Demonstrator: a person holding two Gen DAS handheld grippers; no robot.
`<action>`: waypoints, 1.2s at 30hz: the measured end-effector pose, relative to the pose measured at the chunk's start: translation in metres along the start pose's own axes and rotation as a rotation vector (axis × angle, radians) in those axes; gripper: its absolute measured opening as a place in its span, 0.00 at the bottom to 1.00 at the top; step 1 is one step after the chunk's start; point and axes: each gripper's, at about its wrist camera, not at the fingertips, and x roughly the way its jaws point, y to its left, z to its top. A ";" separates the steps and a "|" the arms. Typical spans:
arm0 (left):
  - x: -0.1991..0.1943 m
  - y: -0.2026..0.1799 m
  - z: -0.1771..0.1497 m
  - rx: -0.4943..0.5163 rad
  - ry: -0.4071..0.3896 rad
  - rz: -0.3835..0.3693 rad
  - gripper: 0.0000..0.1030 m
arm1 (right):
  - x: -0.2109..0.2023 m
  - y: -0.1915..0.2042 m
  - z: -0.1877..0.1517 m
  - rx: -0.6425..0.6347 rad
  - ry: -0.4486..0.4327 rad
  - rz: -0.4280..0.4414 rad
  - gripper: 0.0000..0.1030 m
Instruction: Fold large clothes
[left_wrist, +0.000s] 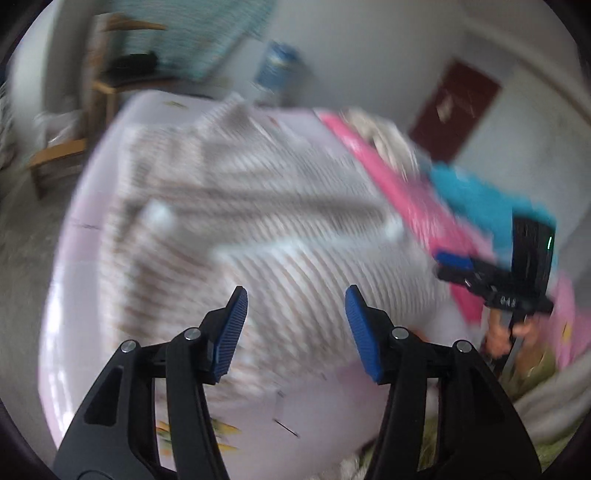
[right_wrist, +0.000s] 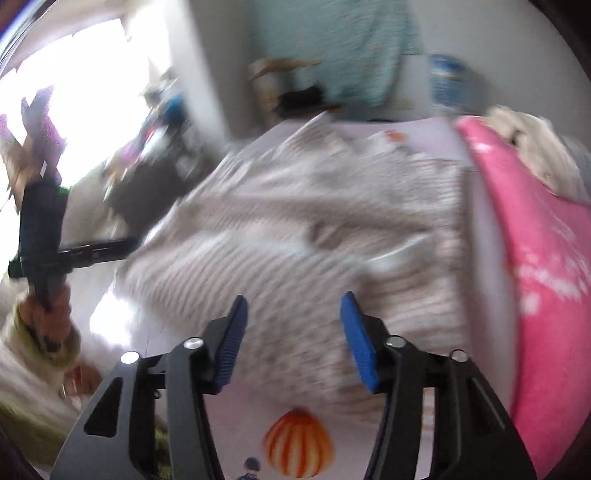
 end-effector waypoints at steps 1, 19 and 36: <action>0.013 -0.007 -0.006 0.022 0.039 0.038 0.51 | 0.015 0.006 -0.004 -0.018 0.044 0.015 0.40; -0.030 0.041 -0.065 -0.212 0.053 0.105 0.60 | -0.025 -0.033 -0.059 0.281 0.131 -0.016 0.59; -0.017 0.125 -0.079 -0.716 -0.153 -0.042 0.48 | -0.004 -0.116 -0.095 0.881 -0.056 0.049 0.59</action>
